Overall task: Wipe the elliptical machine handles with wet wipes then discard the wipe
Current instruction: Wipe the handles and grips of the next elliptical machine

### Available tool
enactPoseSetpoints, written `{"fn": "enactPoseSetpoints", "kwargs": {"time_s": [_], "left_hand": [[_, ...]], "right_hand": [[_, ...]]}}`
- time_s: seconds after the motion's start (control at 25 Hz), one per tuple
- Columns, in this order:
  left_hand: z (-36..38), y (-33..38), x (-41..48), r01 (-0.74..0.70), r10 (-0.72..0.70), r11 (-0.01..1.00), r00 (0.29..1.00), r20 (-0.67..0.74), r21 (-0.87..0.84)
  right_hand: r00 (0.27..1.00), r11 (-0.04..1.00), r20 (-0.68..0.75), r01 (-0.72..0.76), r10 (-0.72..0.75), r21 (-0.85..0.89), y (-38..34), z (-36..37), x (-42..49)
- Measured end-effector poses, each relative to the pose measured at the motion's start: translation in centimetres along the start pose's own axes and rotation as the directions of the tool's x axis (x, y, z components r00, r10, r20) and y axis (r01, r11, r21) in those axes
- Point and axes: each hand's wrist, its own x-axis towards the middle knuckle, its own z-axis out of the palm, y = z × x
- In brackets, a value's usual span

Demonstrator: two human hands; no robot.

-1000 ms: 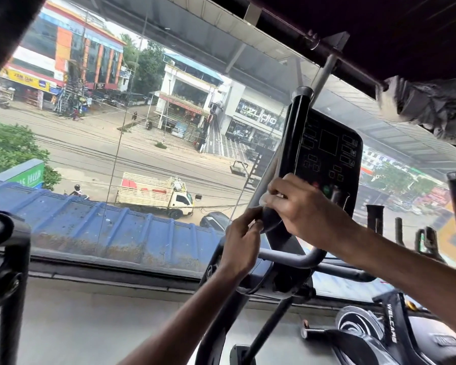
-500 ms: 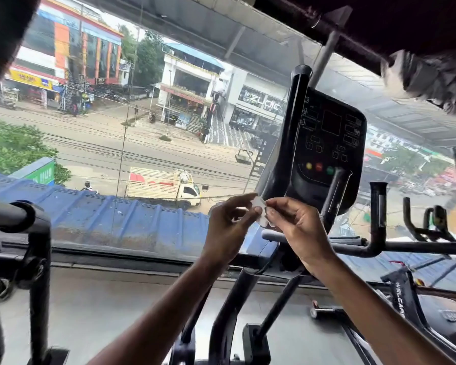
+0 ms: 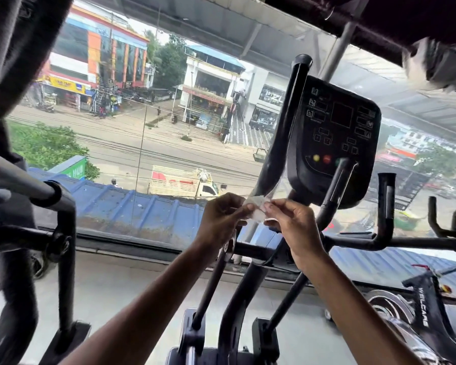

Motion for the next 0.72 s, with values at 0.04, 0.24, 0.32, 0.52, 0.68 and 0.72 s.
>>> {"fn": "enactPoseSetpoints", "kwargs": {"time_s": [0.04, 0.24, 0.32, 0.52, 0.68, 0.72], "left_hand": [[0.0, -0.1, -0.3, 0.010, -0.010, 1.000, 1.000, -0.009, -0.008], [0.2, -0.6, -1.3, 0.097, -0.095, 0.992, 0.995, 0.027, -0.083], [0.0, -1.1, -1.6, 0.084, -0.083, 0.993, 0.996, 0.016, -0.079], [-0.5, -3.4, 1.4, 0.083, -0.025, 0.989, 0.912, -0.409, 0.123], [0.0, -5.6, 5.7, 0.150, 0.067, 0.923, 0.845, -0.530, 0.355], [0.3, -5.9, 6.7, 0.182, 0.073, 0.895, 0.840, -0.537, 0.407]], "right_hand": [[0.998, 0.996, -0.012, -0.058, 0.059, 0.062, 0.0, 0.0, 0.0], [0.992, 0.980, -0.013, -0.120, 0.123, 0.158, 0.6, 0.8, -0.4], [0.990, 0.973, -0.015, -0.135, 0.140, 0.187, 1.0, 1.4, -0.7], [0.963, 0.964, -0.161, -0.183, 0.215, 0.194, 2.4, 1.1, 0.4], [0.939, 0.973, -0.257, -0.208, 0.227, 0.098, 3.8, 1.2, 1.8], [0.940, 0.977, -0.269, -0.200, 0.211, 0.069, 4.1, 1.4, 2.2]]}}
